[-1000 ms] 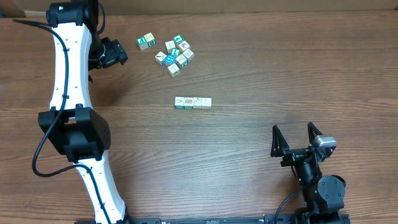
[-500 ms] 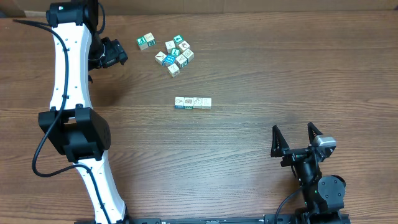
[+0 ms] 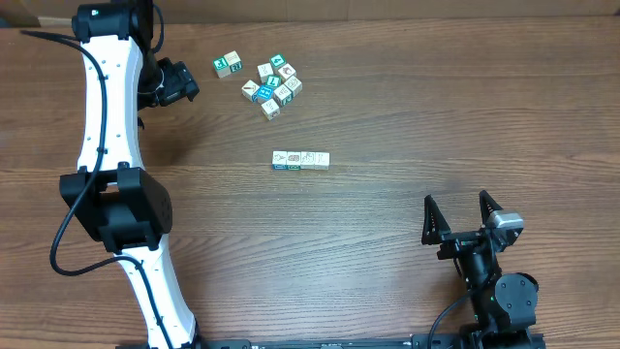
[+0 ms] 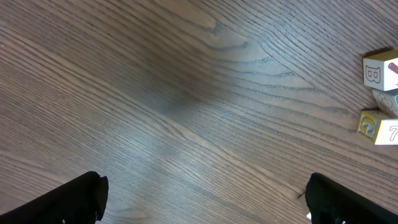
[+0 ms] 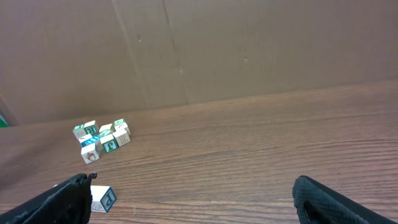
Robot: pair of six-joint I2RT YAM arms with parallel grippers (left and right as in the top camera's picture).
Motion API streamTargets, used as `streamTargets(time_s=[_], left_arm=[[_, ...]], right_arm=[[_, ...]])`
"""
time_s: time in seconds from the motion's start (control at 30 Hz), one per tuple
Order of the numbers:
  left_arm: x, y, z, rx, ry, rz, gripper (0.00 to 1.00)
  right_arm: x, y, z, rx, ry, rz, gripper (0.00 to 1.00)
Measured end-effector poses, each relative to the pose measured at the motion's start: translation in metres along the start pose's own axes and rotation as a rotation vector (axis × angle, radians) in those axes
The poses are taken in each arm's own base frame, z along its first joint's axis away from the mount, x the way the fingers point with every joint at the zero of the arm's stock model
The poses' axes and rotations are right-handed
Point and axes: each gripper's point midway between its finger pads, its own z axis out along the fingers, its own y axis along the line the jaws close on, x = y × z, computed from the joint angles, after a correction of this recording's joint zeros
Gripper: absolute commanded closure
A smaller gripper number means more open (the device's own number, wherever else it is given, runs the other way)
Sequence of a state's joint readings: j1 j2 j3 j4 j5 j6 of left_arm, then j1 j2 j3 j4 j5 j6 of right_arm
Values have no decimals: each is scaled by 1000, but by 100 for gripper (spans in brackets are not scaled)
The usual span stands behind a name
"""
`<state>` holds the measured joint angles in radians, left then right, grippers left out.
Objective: Form a horizontal line
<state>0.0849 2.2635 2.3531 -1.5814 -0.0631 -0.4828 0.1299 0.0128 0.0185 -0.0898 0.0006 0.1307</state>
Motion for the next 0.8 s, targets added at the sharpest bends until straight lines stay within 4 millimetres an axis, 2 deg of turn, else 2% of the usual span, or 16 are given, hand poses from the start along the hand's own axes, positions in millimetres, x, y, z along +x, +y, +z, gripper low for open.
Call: streamTargets(time_s=[0.57, 0.8], left_arm=[[0, -1, 0, 0, 0, 1, 0], [4, -16, -1, 11, -15, 35, 0]], right_arm=[[0, 0, 0, 1, 0, 0, 0], [0, 0, 0, 0, 0, 0, 0]])
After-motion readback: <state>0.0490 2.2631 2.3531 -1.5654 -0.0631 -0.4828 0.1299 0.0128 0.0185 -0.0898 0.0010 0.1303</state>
